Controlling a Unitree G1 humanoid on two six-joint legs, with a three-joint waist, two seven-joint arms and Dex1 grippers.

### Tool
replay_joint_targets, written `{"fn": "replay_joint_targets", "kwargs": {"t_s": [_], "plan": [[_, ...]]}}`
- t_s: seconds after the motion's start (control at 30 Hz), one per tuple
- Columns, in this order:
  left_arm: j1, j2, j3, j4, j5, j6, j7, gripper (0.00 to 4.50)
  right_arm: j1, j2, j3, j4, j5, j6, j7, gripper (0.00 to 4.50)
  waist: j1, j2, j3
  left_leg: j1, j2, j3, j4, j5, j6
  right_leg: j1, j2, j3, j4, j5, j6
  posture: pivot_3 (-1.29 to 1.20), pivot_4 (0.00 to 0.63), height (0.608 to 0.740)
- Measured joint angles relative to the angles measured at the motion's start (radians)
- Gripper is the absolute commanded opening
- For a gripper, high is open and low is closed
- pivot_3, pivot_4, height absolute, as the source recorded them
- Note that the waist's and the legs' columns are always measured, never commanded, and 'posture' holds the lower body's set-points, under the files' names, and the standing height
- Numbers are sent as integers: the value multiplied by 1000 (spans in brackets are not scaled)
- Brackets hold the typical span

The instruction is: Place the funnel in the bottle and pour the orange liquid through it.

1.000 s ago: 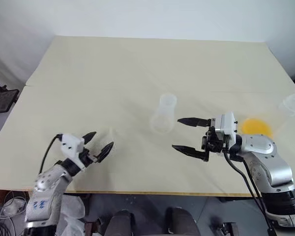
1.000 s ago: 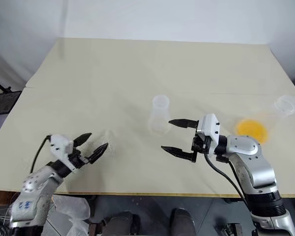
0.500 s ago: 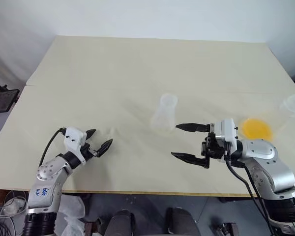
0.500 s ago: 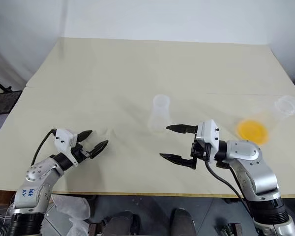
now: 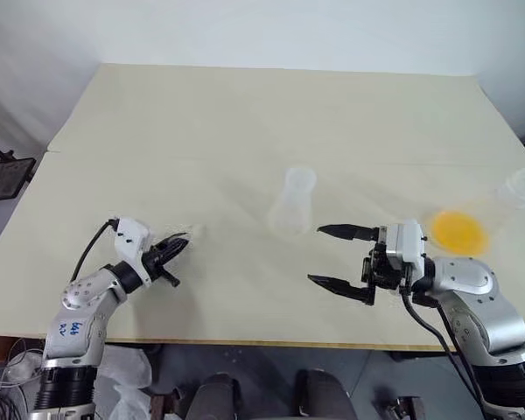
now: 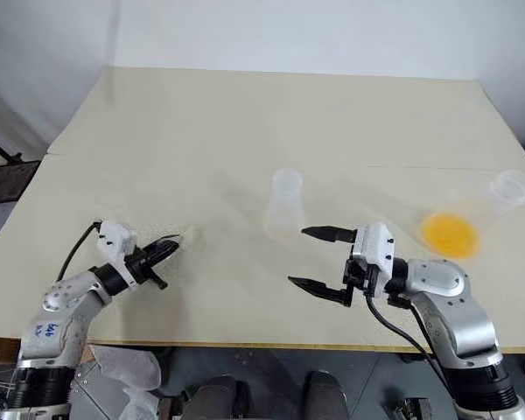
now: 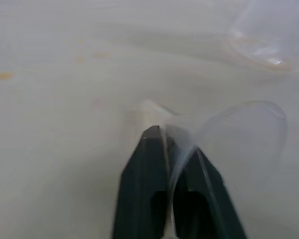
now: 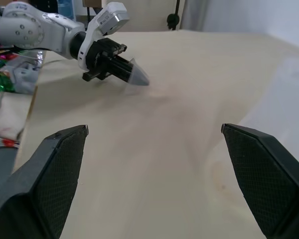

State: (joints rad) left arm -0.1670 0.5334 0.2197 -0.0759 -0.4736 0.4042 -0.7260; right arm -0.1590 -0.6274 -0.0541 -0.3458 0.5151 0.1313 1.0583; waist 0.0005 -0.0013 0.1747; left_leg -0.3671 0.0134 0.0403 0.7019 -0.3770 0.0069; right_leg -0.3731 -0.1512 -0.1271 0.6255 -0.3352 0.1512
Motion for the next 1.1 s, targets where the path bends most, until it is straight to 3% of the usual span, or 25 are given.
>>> {"fn": "replay_joint_targets", "kwargs": {"t_s": [0.17,0.3,0.43,0.67,0.87,1.1], "plan": [[-252,160,-6,35,-89,161,-134,46,30,44,-42,-56,21,-3,-77,4500,1,-1,0,0,-1,-1,1,0,0,0,0,-1,1,0,0,0,150,740],[-450,211,-147,106,-86,299,-232,46,88,107,-78,-82,23,-28,-151,4500,4,-2,1,-3,-1,1,0,0,-1,0,1,-4,1,0,0,0,150,740],[-751,205,-266,173,-87,400,-354,46,163,163,-108,-102,15,-60,-240,4500,11,-2,1,-3,-2,4,0,1,-1,-1,1,-2,1,0,0,0,150,740],[-1060,107,-426,410,-21,486,-471,46,219,178,-125,-107,-23,-91,-310,4500,-6,-2,1,-1,-1,9,-2,1,-1,-2,2,-2,1,0,0,0,150,740],[-1222,11,-504,584,48,559,-510,46,251,193,-120,-117,-46,-115,-345,4500,0,-2,1,-2,0,9,-1,1,-1,-3,1,-1,1,0,0,0,150,740],[-1243,-25,-580,682,146,565,-529,46,260,207,-110,-120,-65,-133,-371,4500,-2,-2,1,-2,0,9,-1,1,-1,-3,2,-1,1,0,0,0,150,740]]}}
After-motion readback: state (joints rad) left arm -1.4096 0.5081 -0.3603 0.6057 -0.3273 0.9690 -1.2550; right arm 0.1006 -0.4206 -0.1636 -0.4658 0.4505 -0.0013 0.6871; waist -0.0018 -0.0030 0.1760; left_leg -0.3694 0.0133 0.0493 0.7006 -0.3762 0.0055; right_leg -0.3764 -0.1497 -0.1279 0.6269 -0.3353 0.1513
